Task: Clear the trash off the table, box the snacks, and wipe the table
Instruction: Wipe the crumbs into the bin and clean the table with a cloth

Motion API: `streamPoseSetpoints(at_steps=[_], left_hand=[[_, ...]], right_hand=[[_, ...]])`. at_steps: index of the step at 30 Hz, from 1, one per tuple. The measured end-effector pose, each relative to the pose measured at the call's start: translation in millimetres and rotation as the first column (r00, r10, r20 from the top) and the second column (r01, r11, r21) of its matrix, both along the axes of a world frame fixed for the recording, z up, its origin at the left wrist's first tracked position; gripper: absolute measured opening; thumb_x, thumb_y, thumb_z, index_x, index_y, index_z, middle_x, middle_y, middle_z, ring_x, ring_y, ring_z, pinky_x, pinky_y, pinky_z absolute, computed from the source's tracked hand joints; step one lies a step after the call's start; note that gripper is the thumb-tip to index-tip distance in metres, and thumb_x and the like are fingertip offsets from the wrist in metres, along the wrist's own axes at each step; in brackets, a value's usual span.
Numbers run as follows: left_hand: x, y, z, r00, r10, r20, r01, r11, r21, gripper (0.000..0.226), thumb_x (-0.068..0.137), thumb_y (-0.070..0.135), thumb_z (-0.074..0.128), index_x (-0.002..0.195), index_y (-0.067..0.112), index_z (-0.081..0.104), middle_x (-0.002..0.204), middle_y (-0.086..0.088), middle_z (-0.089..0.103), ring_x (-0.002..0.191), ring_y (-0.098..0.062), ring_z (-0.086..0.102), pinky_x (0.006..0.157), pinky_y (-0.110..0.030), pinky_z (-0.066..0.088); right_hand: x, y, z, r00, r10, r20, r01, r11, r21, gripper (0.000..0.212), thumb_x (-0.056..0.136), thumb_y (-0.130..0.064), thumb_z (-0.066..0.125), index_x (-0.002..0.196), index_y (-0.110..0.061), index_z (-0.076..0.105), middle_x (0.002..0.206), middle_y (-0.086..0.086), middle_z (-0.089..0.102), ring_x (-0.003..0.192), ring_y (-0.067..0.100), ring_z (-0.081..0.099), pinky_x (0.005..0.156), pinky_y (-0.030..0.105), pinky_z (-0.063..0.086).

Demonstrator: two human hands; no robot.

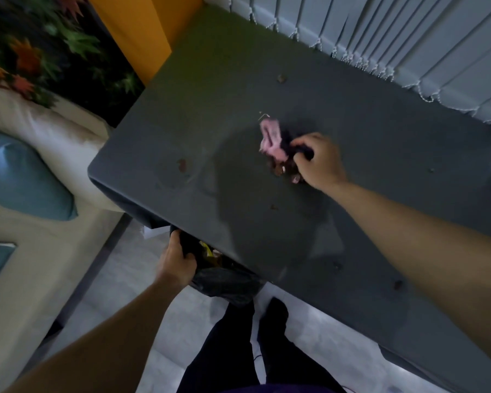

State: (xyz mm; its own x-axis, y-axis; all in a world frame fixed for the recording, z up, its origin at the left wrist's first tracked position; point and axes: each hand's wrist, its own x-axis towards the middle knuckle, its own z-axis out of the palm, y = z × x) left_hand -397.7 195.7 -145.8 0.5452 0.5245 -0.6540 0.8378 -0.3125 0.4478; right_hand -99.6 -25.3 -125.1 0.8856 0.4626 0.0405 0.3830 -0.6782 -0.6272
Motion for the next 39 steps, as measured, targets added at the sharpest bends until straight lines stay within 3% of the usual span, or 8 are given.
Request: streamPoseSetpoints(at_steps=[4,7,14,21,26,32,36,39], left_hand=[[4,8,-2,1.000,-0.002,0.007,0.002,1.000,-0.012,0.070,0.079,-0.003,0.047,0.142,0.025,0.033,0.123,-0.008,0.057,0.111,-0.032,0.055,0.091,-0.054,0.054],[4,14,-4,1.000,-0.017,0.014,0.017,1.000,0.001,0.069,0.078,-0.002,0.047,0.139,0.026,0.033,0.120,-0.009,0.058,0.106,-0.031,0.056,0.088,-0.054,0.055],[8,25,-6,0.999,-0.040,0.012,0.041,0.999,-0.022,0.072,0.081,-0.002,0.049,0.145,0.022,0.027,0.121,-0.006,0.051,0.110,-0.032,0.055,0.090,-0.052,0.054],[12,37,-8,0.997,-0.078,0.011,0.078,0.997,-0.020,0.078,0.081,-0.006,0.046,0.150,0.021,0.022,0.137,-0.011,0.045,0.113,-0.029,0.050,0.096,-0.050,0.051],[13,42,-10,0.995,-0.092,-0.045,0.090,0.995,-0.029,0.078,0.082,-0.003,0.045,0.150,0.027,0.021,0.132,-0.013,0.052,0.109,-0.031,0.055,0.087,-0.046,0.053],[15,46,-10,0.995,-0.094,-0.045,0.093,0.995,-0.039,0.072,0.085,0.001,0.047,0.148,0.026,0.023,0.132,-0.013,0.054,0.113,-0.031,0.055,0.091,-0.047,0.051],[17,45,-8,0.995,-0.091,-0.051,0.089,0.995,-0.054,0.065,0.086,0.001,0.047,0.145,0.021,0.029,0.129,-0.011,0.056,0.112,-0.030,0.055,0.091,-0.045,0.050],[16,41,-6,0.994,-0.089,-0.068,0.084,0.994,-0.072,0.062,0.088,0.001,0.046,0.144,0.020,0.028,0.126,-0.008,0.054,0.110,-0.028,0.054,0.091,-0.044,0.051]], right_hand=[[16,11,4,0.965,-0.193,0.179,0.171,0.977,0.131,0.016,0.079,-0.011,0.056,0.088,-0.013,0.069,0.094,0.006,0.065,0.092,0.024,0.057,0.085,0.030,0.042],[48,22,0,0.911,-0.394,0.121,0.392,0.919,0.036,0.029,0.088,-0.010,0.054,0.113,-0.011,0.067,0.117,0.013,0.062,0.109,0.030,0.056,0.095,0.031,0.041],[36,49,-2,0.995,-0.085,0.054,0.079,0.993,0.091,0.013,0.080,-0.013,0.057,0.087,-0.014,0.068,0.093,-0.001,0.063,0.092,0.017,0.056,0.079,0.021,0.037],[102,82,6,0.865,-0.501,0.005,0.493,0.854,0.167,0.034,0.086,-0.009,0.051,0.117,-0.006,0.064,0.120,0.017,0.056,0.112,0.031,0.054,0.100,0.031,0.039],[136,110,16,0.942,-0.324,-0.090,0.324,0.946,-0.015,0.040,0.094,-0.009,0.051,0.133,-0.012,0.060,0.139,0.010,0.054,0.129,0.023,0.051,0.105,0.020,0.033],[109,111,17,0.995,-0.056,-0.081,0.055,0.998,-0.007,0.024,0.083,-0.011,0.052,0.088,-0.020,0.073,0.097,-0.001,0.070,0.096,0.016,0.062,0.080,0.019,0.040],[94,97,4,0.996,-0.082,0.026,0.082,0.996,-0.015,0.033,0.080,-0.014,0.052,0.105,-0.018,0.075,0.109,0.003,0.070,0.103,0.025,0.061,0.093,0.028,0.045],[66,94,7,0.993,0.103,-0.052,-0.103,0.995,0.002,0.028,0.077,-0.013,0.057,0.096,-0.019,0.077,0.101,0.000,0.072,0.096,0.018,0.063,0.091,0.027,0.046]])
